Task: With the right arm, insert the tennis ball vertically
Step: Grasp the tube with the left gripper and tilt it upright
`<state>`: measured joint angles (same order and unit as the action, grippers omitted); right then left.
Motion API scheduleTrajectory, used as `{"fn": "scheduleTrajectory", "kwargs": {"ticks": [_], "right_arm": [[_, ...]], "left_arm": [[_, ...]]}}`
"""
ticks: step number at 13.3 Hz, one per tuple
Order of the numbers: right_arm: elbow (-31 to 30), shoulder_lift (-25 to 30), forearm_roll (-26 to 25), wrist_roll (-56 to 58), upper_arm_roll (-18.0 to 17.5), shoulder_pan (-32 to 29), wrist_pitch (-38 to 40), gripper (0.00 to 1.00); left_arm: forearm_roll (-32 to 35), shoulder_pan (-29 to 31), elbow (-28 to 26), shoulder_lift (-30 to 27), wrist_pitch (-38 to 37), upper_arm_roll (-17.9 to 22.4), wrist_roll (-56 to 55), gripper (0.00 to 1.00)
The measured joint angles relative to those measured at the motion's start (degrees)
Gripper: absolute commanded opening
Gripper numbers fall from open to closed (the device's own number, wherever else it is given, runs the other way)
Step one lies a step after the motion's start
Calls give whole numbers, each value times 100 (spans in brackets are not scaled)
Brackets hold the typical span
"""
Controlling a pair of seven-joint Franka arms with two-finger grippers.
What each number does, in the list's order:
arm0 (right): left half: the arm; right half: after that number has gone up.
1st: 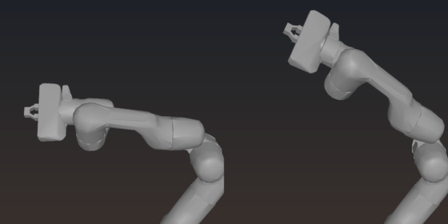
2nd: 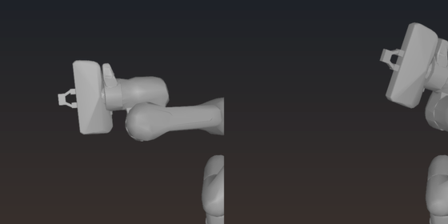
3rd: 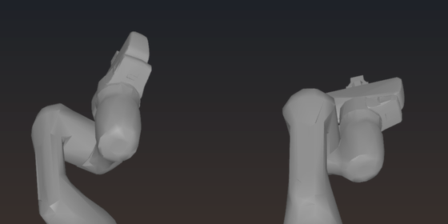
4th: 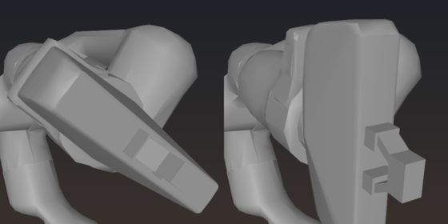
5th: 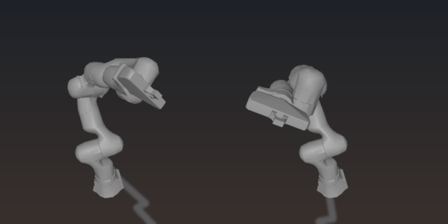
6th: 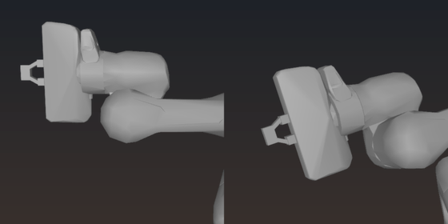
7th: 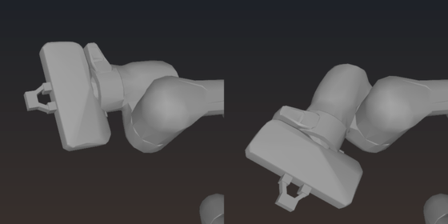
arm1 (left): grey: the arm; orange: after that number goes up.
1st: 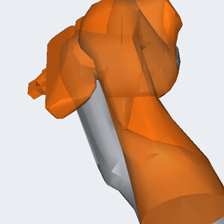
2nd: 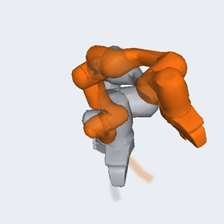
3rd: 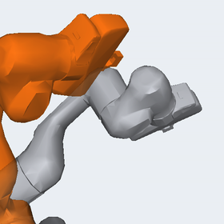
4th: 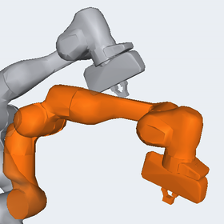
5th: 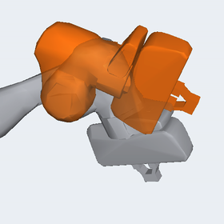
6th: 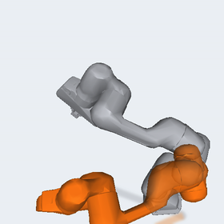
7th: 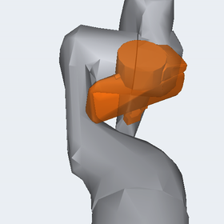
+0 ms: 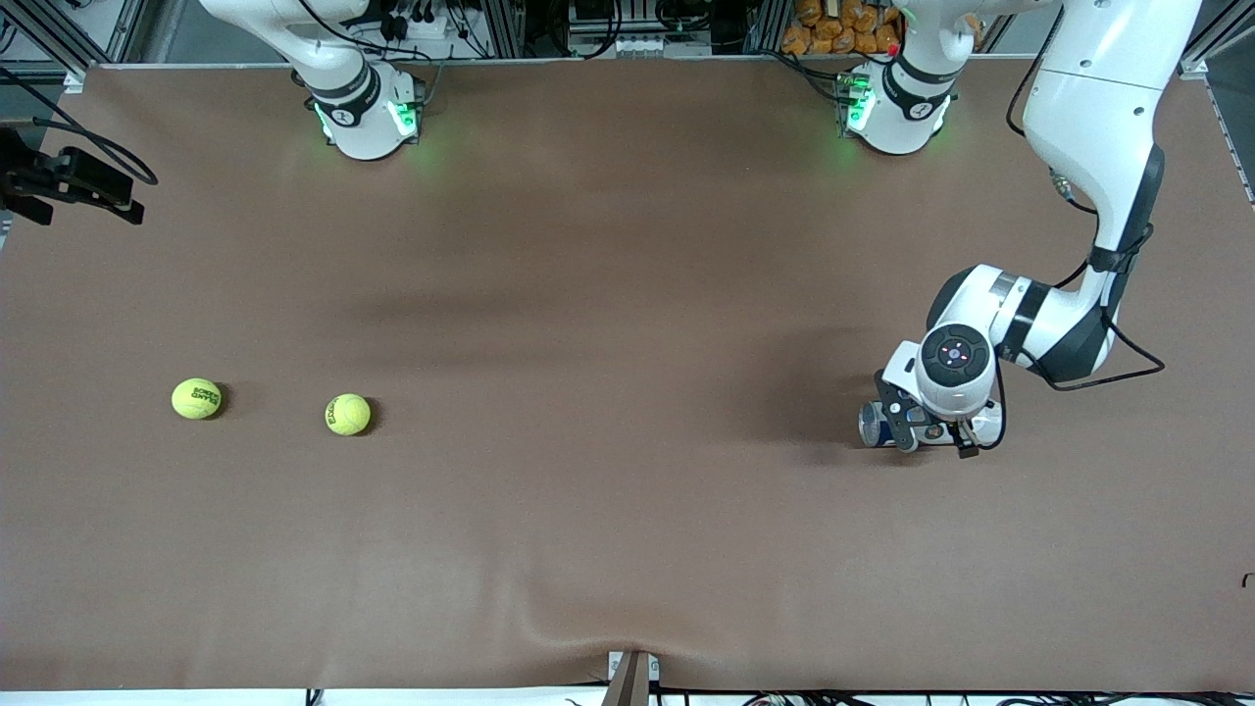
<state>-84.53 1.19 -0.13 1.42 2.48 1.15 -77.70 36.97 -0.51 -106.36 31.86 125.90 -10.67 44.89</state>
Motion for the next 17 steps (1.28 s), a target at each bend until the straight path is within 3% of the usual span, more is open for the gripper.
{"fn": "scheduleTrajectory", "kwargs": {"ticks": [17], "right_arm": [[0,0,0,0,0,0,20,100]], "left_arm": [[914,-81,77,398,11,-3,-9,100]]}}
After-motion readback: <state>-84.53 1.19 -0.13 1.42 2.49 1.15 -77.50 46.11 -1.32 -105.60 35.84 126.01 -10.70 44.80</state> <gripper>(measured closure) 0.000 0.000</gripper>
